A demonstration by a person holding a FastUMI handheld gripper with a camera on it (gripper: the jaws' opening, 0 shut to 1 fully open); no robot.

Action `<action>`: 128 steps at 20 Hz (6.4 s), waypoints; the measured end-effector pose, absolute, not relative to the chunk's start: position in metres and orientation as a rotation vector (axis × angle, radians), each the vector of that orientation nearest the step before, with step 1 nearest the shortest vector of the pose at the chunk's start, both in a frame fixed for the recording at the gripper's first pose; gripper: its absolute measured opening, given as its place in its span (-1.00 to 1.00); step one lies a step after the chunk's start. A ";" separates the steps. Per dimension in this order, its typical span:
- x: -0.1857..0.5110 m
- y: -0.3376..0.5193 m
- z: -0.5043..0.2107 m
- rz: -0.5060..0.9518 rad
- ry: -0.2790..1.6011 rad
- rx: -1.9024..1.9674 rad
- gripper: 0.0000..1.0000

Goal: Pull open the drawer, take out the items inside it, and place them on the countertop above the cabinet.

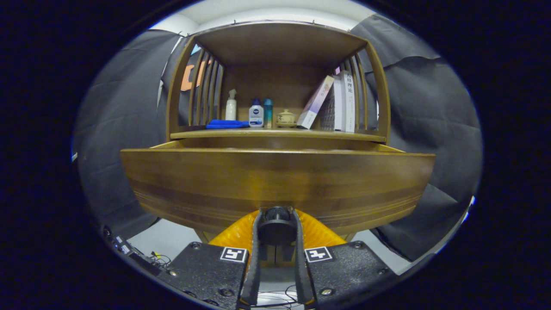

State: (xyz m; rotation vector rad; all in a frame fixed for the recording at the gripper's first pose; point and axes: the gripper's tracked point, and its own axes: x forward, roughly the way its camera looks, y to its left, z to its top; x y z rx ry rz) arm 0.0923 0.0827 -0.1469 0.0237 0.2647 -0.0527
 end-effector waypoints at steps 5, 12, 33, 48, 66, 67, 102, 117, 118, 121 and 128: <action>0.070 0.086 -0.149 -0.048 0.279 0.046 -0.28; 0.046 0.090 -0.151 -0.045 0.289 0.069 -0.28; 0.041 0.036 0.011 -0.032 0.243 0.075 1.00; 0.187 0.079 -0.018 0.005 0.763 0.083 0.96; 0.176 0.100 -0.151 -0.070 1.315 0.116 0.69; 0.179 0.098 -0.156 -0.086 1.321 0.123 0.58; 0.224 0.071 -0.004 -0.106 1.024 0.148 -0.07; 0.324 0.056 -0.026 -0.102 0.928 0.168 -0.08; 0.324 0.055 -0.028 -0.105 0.931 0.156 -0.08; 0.324 0.055 -0.028 -0.118 0.883 0.079 -0.06; 0.326 0.053 -0.024 -0.122 0.753 0.135 0.06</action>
